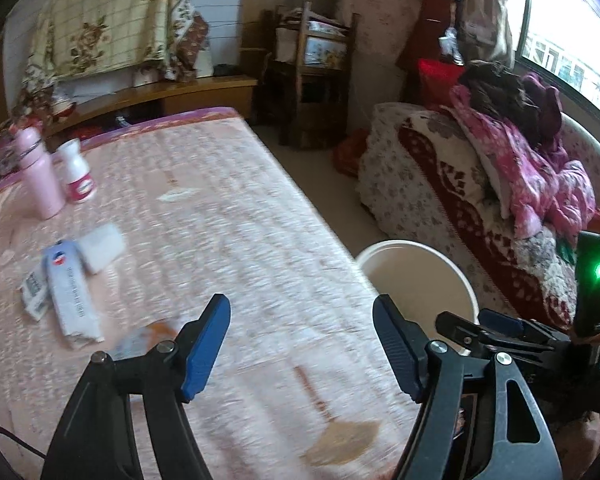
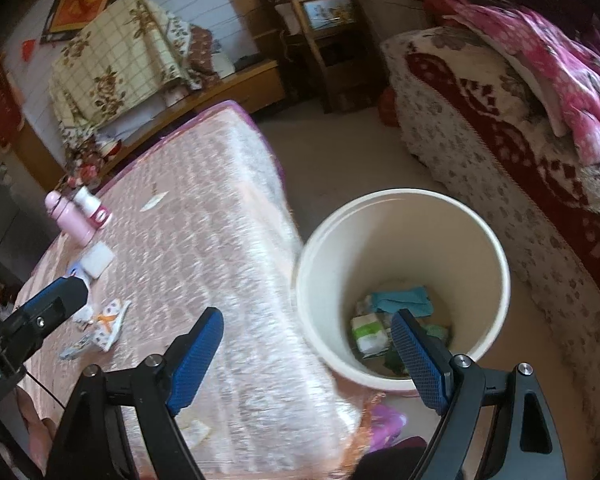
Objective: Collect trash
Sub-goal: 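Move both open tools back over the bed toward the medicine boxes, then grasp the white medicine box with the left tool while the right tool grasps the orange-patterned snack bag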
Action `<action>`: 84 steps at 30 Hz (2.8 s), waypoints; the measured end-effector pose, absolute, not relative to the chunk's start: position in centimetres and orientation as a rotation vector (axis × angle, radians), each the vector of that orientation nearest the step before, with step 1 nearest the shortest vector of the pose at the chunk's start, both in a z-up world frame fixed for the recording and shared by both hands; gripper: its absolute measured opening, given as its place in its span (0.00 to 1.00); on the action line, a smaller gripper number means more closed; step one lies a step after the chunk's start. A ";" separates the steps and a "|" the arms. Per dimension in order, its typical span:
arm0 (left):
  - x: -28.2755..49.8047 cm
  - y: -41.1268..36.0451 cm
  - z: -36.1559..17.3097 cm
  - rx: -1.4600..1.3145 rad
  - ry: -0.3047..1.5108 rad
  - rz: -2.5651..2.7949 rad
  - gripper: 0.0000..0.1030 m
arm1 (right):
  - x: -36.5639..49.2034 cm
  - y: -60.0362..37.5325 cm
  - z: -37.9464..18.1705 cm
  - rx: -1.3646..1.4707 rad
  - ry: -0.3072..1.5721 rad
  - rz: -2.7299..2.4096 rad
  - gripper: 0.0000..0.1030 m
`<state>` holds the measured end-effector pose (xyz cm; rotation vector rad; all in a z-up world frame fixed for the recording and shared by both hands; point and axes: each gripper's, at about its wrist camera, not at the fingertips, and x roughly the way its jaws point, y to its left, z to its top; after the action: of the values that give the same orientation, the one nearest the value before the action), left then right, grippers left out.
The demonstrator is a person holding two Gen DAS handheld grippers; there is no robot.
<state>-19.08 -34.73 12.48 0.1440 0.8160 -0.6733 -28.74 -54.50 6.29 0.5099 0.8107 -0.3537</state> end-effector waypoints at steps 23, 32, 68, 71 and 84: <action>-6.4 -16.9 6.0 -0.020 0.974 -0.369 0.72 | -19.3 -38.9 5.6 0.368 0.964 0.036 0.86; -2.0 -19.0 3.5 -0.035 1.018 -0.365 0.72 | -16.6 -37.8 5.3 0.412 0.968 0.077 0.86; -5.3 -17.7 4.7 0.050 1.039 -0.485 0.19 | -15.8 -40.4 6.9 0.382 0.965 0.030 0.63; -5.5 -17.5 4.8 0.054 1.036 -0.485 0.19 | -16.0 -40.4 5.8 0.436 1.029 0.053 0.75; -6.3 -15.4 5.2 0.031 1.024 -0.450 0.19 | -9.9 -34.1 2.6 0.404 1.034 0.009 0.80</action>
<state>-6.32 -15.38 5.20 0.0315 1.0241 -0.4499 -9.87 -34.12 2.57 0.4035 1.0342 0.0090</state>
